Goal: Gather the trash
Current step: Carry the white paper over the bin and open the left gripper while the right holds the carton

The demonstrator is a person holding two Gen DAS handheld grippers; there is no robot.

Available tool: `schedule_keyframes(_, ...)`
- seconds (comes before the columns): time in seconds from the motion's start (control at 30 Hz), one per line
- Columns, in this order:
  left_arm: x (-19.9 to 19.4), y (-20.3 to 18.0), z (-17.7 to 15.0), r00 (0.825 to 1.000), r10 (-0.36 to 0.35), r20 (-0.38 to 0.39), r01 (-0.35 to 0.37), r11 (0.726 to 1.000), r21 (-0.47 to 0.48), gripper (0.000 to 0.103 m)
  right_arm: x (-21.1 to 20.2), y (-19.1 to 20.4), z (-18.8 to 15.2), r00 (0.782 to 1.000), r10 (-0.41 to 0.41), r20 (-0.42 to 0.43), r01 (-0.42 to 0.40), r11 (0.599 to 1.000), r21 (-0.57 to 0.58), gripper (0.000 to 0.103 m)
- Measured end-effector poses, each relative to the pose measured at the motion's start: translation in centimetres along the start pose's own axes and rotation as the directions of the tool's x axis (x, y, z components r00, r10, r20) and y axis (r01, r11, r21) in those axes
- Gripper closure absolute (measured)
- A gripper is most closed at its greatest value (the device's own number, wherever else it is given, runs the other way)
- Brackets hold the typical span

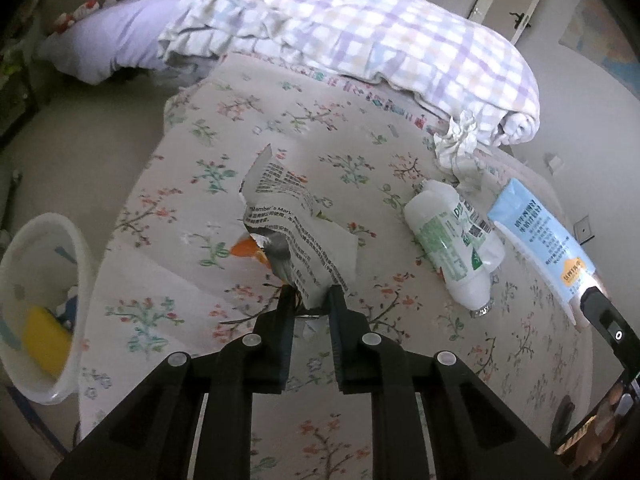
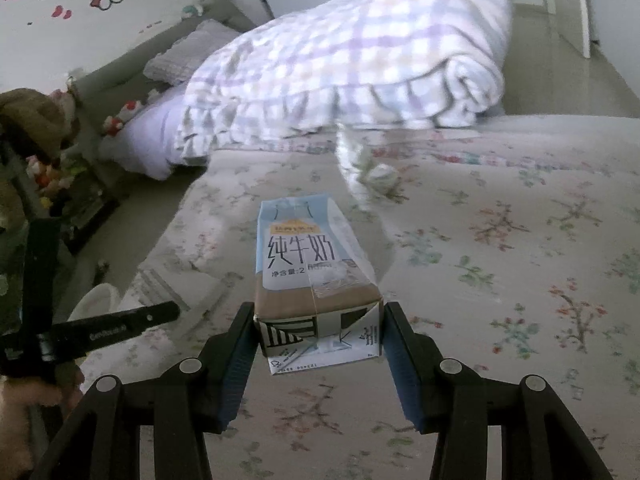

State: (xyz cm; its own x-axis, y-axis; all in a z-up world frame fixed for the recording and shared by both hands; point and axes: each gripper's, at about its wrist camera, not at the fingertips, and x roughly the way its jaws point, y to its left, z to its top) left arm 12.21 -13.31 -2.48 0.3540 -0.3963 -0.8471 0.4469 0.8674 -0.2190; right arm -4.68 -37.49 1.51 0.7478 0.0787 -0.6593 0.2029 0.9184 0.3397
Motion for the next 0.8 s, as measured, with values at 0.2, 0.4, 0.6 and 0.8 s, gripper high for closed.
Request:
schedule_keyframes(0.2, -1.6, 2.1, -0.4, 1.0, 0.014, 0.023, -0.014, 1.0, -0.017, 0.086, 0.7, 2.3, 0.4, 1.0, 0.029, -0.001, -0.029, 0.999, -0.029, 0.049)
schedule_keyframes(0.4, -3.2, 4.5, -0.7, 0.998, 0.029, 0.048, -0.027, 0.999, -0.047, 0.086, 1.5, 4.3, 0.2, 0.999, 0.053, -0.011, -0.054, 0.997, -0.055, 0.049)
schedule_keyframes(0.6, -4.9, 6.9, -1.1, 0.997, 0.039, 0.071, -0.033, 0.996, -0.082, 0.09, 2.2, 6.3, -0.3, 0.997, 0.072, -0.024, -0.073, 0.994, -0.083, 0.049)
schedule_keyframes(0.8, -6.2, 9.1, -1.7, 0.995, 0.057, 0.087, -0.048, 0.993, -0.107, 0.09, 3.0, 7.9, -0.8, 0.995, 0.089, -0.039, -0.093, 0.99, -0.109, 0.049)
